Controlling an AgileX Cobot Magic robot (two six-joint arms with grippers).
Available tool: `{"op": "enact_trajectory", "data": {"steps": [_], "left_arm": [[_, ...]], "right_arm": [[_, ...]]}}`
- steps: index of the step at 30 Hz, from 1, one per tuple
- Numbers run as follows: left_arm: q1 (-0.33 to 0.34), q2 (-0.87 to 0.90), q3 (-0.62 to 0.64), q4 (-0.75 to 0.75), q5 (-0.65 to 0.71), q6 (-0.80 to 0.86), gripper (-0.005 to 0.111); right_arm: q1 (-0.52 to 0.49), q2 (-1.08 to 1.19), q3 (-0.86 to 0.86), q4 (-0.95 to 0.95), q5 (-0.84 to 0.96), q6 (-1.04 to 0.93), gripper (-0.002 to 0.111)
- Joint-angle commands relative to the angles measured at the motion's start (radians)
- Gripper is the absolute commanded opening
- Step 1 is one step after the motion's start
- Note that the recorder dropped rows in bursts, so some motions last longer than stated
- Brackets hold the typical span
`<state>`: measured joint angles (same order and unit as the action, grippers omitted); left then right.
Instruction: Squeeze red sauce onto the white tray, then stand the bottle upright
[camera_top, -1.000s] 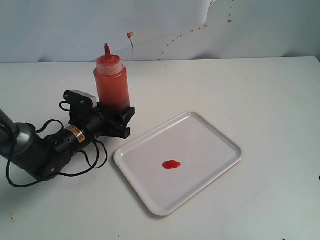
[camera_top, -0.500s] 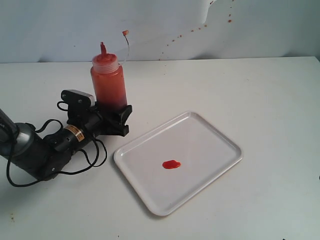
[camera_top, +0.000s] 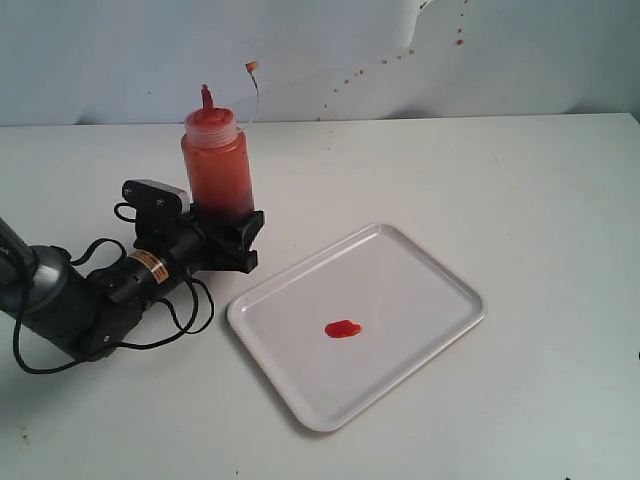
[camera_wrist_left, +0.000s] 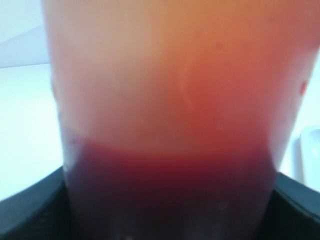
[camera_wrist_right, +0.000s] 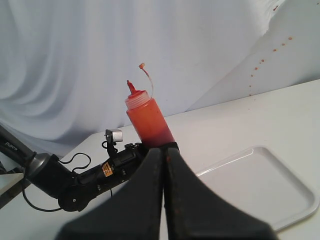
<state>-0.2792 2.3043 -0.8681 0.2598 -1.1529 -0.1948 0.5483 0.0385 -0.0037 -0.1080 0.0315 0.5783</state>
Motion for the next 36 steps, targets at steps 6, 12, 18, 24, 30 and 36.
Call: {"op": "enact_trajectory", "data": {"steps": [6,12,18,24,30,36], "left_arm": [[0.001,-0.010,-0.010,-0.015,-0.053,-0.006,0.000],[0.001,-0.010,-0.010,-0.015,-0.053,-0.006,0.000],[0.001,-0.010,-0.008,-0.011,-0.034,-0.013,0.000],[0.007,-0.010,-0.008,-0.013,0.000,-0.011,0.000],[0.032,-0.010,-0.008,0.011,0.010,-0.009,0.000],[0.036,-0.010,-0.008,0.039,0.010,-0.009,0.000]], "right_arm": [[0.000,-0.006,0.004,0.006,0.004,0.005,0.000],[0.000,-0.006,0.004,0.006,0.004,0.005,0.000],[0.000,-0.006,0.004,0.007,0.004,0.005,0.000],[0.000,-0.006,0.004,0.007,0.004,0.005,0.000],[0.000,-0.006,0.004,0.007,0.004,0.005,0.000],[0.000,-0.006,0.004,0.007,0.004,0.005,0.000]]}}
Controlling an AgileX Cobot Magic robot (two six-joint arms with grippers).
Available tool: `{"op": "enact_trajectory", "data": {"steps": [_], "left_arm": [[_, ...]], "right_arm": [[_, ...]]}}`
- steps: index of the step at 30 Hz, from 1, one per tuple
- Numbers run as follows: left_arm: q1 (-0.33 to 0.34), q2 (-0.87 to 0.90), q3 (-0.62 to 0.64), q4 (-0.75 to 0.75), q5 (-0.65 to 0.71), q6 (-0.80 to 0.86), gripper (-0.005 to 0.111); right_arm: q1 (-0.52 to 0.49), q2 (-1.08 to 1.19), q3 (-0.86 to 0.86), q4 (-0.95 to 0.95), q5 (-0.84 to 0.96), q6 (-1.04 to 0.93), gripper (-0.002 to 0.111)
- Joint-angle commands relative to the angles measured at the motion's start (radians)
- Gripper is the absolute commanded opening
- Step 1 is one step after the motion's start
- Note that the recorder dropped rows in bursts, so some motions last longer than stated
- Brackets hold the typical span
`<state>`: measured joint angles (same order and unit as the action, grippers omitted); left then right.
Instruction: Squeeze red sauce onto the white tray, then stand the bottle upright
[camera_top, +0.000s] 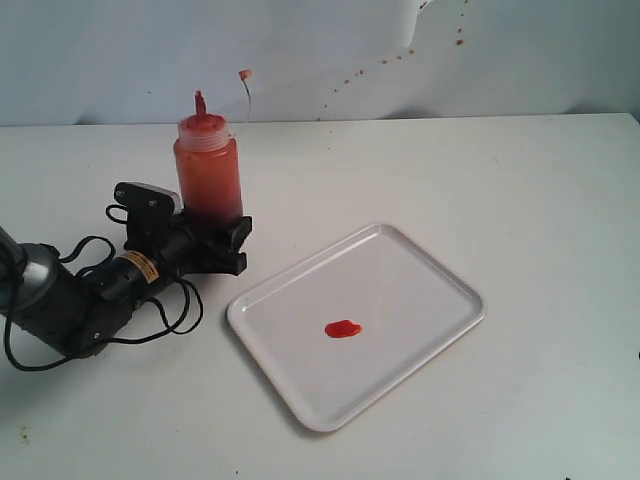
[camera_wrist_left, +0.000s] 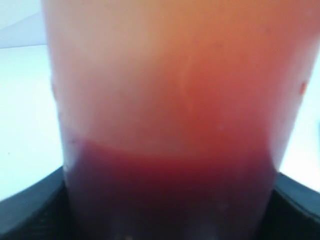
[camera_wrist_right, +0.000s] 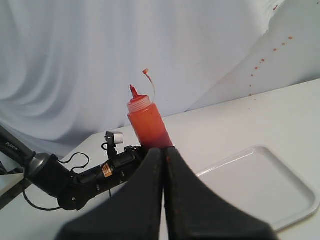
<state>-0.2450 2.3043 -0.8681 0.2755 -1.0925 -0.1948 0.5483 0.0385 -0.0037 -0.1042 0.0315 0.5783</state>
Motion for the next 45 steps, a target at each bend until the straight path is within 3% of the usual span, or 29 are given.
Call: {"op": "enact_trajectory", "data": {"steps": [1,45], "left_arm": [[0.002,-0.010,-0.010,0.040,-0.050,-0.009,0.000],[0.002,0.044,-0.057,0.075,-0.022,0.047,0.000]], "right_arm": [[0.000,-0.006,0.004,0.003,0.004,0.005,0.000],[0.000,-0.006,0.004,0.007,0.004,0.005,0.000]]}}
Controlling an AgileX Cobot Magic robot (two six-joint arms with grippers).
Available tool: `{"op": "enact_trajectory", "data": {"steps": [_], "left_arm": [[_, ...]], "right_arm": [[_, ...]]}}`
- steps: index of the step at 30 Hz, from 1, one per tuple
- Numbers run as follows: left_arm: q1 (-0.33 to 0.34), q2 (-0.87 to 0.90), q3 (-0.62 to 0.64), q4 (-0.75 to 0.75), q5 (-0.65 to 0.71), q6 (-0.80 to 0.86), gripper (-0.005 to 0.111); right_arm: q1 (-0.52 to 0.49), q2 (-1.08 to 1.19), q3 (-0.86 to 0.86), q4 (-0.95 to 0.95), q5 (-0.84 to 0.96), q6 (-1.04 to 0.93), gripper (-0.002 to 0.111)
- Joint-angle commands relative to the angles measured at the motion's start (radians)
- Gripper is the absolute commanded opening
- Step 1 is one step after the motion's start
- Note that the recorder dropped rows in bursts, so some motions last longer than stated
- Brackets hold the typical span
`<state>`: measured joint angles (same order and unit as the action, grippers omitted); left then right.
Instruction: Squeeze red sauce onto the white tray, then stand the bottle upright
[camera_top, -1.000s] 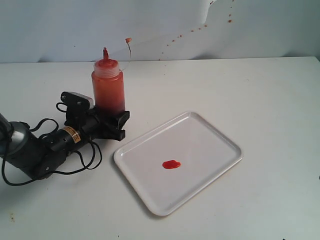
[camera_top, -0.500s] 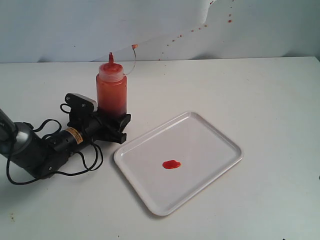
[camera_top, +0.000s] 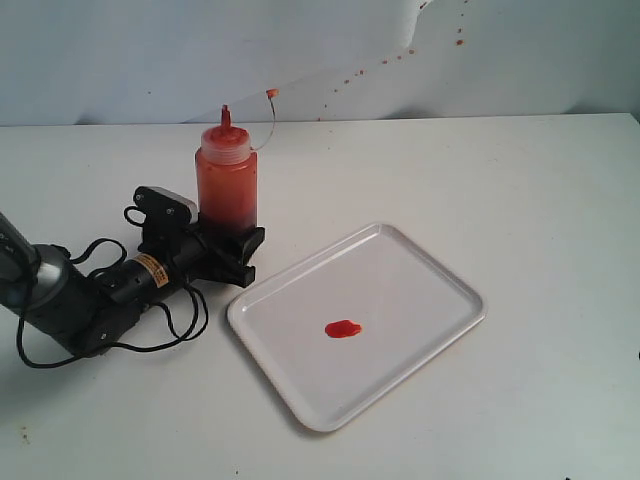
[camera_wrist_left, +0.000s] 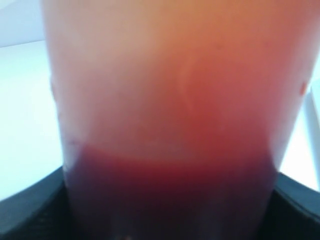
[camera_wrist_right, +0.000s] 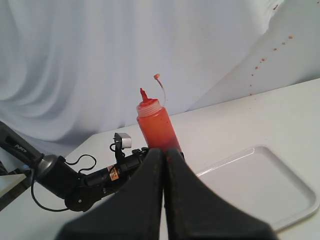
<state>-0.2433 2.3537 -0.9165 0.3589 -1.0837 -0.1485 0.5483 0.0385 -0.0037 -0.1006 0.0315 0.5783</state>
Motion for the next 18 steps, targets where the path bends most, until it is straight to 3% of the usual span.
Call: {"op": "enact_trajectory", "data": {"steps": [1,18], "left_arm": [[0.000,-0.006,-0.009,-0.009,-0.026,0.000,0.000],[0.000,-0.006,-0.007,-0.009,-0.015,0.000,0.001]], "right_arm": [[0.000,-0.006,0.004,0.004,0.004,0.005,0.000],[0.000,-0.006,0.004,0.005,0.004,0.005,0.000]]}}
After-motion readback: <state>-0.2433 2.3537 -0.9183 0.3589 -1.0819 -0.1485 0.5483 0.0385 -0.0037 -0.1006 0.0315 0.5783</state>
